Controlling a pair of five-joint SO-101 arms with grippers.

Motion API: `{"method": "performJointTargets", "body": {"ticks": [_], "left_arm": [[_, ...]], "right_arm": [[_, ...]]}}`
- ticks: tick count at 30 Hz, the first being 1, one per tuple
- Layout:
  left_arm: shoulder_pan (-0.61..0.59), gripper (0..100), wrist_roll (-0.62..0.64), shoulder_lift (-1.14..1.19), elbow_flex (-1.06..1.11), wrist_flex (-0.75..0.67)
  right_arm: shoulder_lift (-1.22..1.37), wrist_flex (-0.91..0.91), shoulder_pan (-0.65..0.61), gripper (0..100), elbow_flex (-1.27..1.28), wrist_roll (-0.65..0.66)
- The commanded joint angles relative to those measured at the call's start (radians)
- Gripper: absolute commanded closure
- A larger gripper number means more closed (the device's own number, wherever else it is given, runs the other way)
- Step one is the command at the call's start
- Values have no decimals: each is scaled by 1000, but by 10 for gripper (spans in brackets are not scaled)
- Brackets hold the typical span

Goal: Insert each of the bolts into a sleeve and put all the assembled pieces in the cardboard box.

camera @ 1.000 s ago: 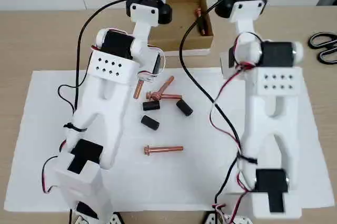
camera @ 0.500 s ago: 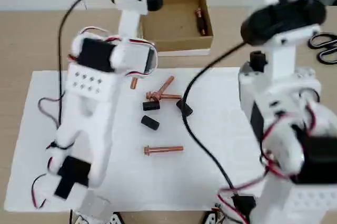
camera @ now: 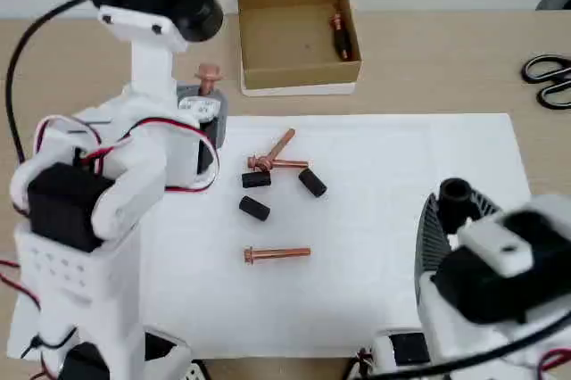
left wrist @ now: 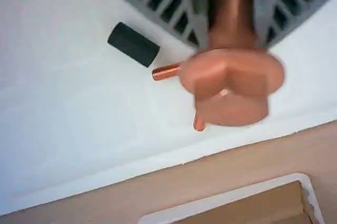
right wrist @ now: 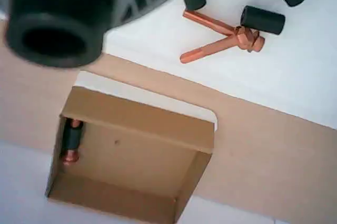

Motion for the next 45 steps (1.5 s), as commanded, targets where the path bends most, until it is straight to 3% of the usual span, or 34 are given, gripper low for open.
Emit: {"method": "performJointTargets", "body": {"ticks": [1, 9, 20, 28, 37, 45], "left_arm": [[2, 994, 6, -87, 58, 12], [-3, 994, 6, -172, 199, 11], [-3, 993, 68, -187, 206, 15], [11, 994, 170, -264, 206, 3], [117, 994, 221, -330, 206, -164], [281, 994, 226, -328, 209, -272]], "right_arm": [[-88, -35, -8, 992, 157, -2], [-272, -71, -10, 992, 505, 29], [-613, -240, -13, 992, 741, 23], [-608, -280, -10, 992, 764, 23], [-604, -473, -13, 992, 772, 5], [-607, -664, -18, 992, 957, -84]]}}
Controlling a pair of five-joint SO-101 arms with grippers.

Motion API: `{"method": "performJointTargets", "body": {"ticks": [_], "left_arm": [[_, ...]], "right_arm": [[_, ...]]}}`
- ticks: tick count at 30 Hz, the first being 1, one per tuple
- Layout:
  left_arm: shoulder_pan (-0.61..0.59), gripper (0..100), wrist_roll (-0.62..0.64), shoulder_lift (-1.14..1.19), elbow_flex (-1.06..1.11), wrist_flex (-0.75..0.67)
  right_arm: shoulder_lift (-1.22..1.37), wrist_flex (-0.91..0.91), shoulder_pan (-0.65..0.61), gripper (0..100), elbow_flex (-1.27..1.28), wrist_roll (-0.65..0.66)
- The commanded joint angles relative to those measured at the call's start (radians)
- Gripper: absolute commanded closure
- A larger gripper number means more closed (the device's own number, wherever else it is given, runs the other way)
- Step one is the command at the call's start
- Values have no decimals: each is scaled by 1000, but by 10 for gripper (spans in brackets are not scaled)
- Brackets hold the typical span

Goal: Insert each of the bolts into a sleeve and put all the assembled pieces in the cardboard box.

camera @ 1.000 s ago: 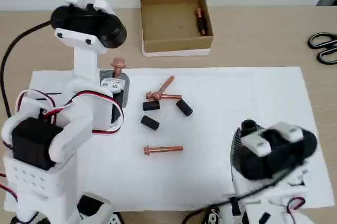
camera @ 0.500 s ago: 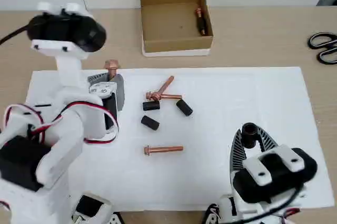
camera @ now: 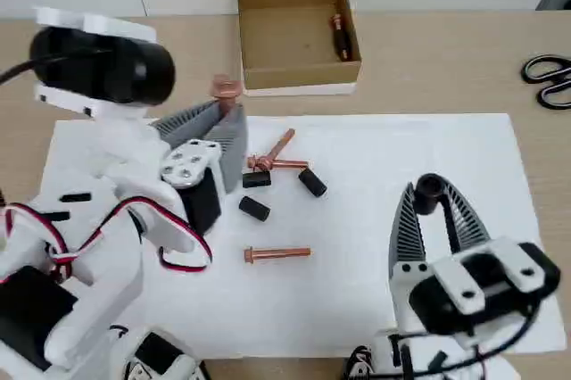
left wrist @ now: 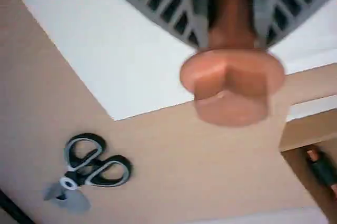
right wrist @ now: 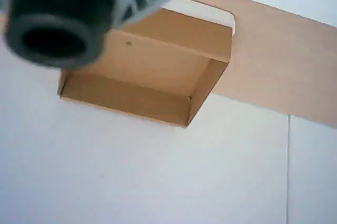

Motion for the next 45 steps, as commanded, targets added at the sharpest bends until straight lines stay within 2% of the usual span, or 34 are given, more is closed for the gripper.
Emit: {"method": "performJointTargets", "body": {"ticks": [1, 7, 11, 16, 23, 27, 31, 35, 40, 45], "left_arm": [[60, 994, 5, -12, 12, -43], [58, 994, 3, -15, 136, -97], [58, 994, 3, -15, 191, -201], [58, 994, 0, -11, 318, -434], [58, 994, 6, -20, 519, -677], [60, 994, 31, -23, 516, -703], [58, 994, 64, -71, 475, -700], [58, 994, 66, -112, 460, -637], [60, 994, 72, -124, 550, -618], [58, 994, 152, -132, 653, -726]], "right_arm": [[1, -104, -21, 992, 63, -23], [1, -206, -185, 992, 164, -29], [1, -220, -202, 992, 173, -34], [-1, -213, -209, 992, 173, -34], [7, -147, -334, 992, 195, -34], [-1, -124, -337, 992, 275, -34], [-1, -177, -337, 992, 334, -35], [-1, -228, -334, 992, 379, -35], [-1, -255, -334, 995, 428, -35], [-1, -248, -334, 995, 436, -35]]}}
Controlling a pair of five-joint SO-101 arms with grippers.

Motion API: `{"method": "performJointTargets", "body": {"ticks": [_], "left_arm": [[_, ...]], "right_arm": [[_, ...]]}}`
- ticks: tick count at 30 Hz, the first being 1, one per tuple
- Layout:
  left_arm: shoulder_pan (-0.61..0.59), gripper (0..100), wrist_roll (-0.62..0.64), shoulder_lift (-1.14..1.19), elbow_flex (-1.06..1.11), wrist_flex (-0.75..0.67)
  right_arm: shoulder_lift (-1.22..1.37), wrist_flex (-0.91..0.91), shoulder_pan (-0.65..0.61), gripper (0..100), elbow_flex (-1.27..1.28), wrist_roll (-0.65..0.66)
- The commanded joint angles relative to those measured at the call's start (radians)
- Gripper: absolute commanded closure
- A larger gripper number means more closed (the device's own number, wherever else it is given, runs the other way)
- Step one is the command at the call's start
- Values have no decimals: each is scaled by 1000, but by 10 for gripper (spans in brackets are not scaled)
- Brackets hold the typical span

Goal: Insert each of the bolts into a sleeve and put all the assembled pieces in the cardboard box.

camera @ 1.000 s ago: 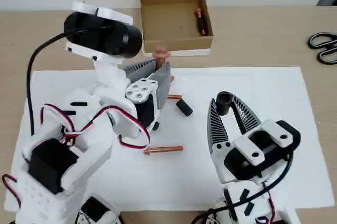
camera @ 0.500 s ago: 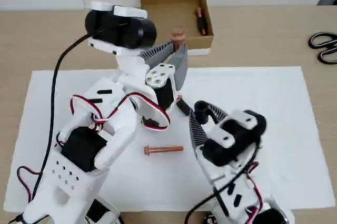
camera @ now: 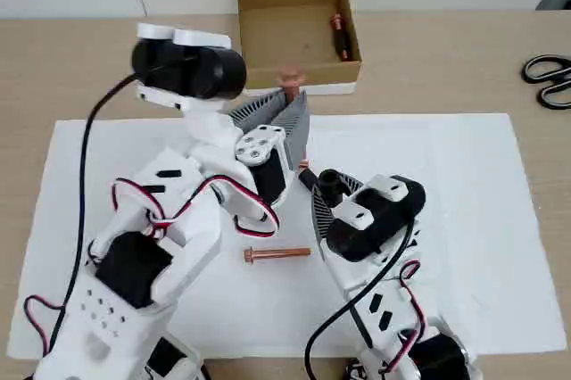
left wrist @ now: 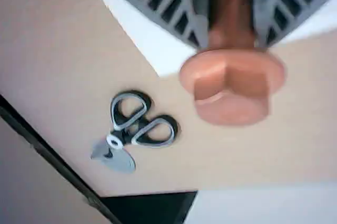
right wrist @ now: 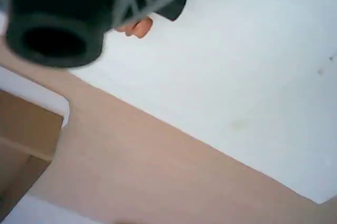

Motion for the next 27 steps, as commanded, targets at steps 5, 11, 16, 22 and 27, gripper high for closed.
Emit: {"method": "performJointTargets", "body": {"ticks": [5, 11, 16, 22, 27], "left_arm": [[11, 994, 31, -91, 174, -236], [11, 994, 34, -166, 318, -327], [48, 994, 34, -207, 440, -430], [72, 994, 32, -230, 476, -456], [74, 994, 31, -232, 472, -457]], "right_arm": [[-8, -21, -1, 995, -8, -9], [-8, -21, -1, 995, -6, -80], [-8, -4, -1, 995, -6, -103], [-8, 38, -1, 995, -6, -101], [-8, 87, -1, 995, -11, -101]]}}
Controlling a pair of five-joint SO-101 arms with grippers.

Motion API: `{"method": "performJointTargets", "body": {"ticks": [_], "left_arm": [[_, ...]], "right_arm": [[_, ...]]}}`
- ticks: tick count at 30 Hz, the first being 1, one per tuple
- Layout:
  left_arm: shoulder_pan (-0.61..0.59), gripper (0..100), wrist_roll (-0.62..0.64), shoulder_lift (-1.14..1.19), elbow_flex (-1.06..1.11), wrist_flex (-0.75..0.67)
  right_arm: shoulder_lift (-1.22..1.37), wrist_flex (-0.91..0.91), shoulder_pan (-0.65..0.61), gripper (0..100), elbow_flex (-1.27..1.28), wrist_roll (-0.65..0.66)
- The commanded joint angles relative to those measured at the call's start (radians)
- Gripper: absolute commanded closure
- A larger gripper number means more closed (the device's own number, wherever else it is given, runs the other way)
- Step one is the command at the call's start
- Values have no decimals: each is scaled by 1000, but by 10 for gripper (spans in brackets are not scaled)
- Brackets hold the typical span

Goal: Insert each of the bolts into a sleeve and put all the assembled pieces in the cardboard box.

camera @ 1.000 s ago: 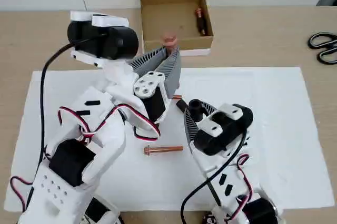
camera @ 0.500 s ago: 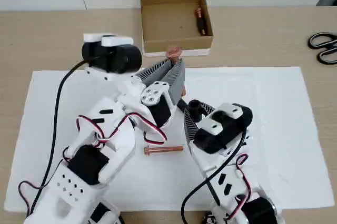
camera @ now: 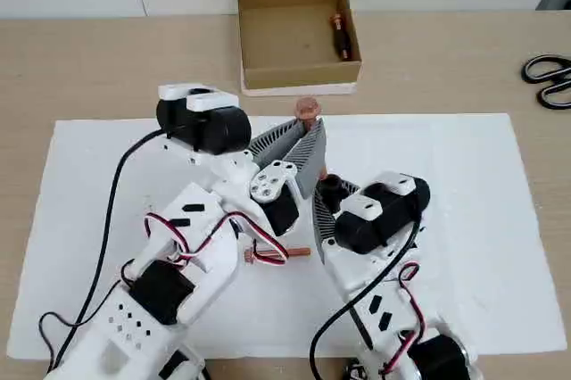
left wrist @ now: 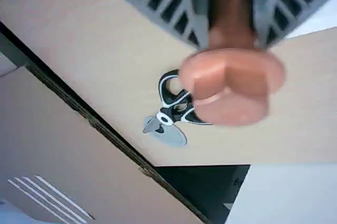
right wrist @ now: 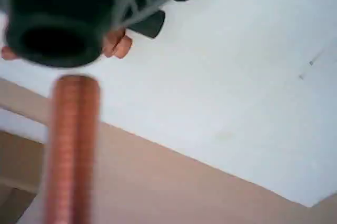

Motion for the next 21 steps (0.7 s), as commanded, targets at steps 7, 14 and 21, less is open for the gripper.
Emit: {"method": "performJointTargets", "body": {"ticks": [7, 14, 21], "left_arm": [[11, 994, 0, -29, -5, -32], [31, 994, -2, -23, -1, -26], [40, 994, -3, -23, 24, -31]], "right_arm": [[-8, 22, -1, 995, -12, -9], [-8, 21, -2, 995, -12, -9], [-8, 22, -4, 995, -12, -9]]}}
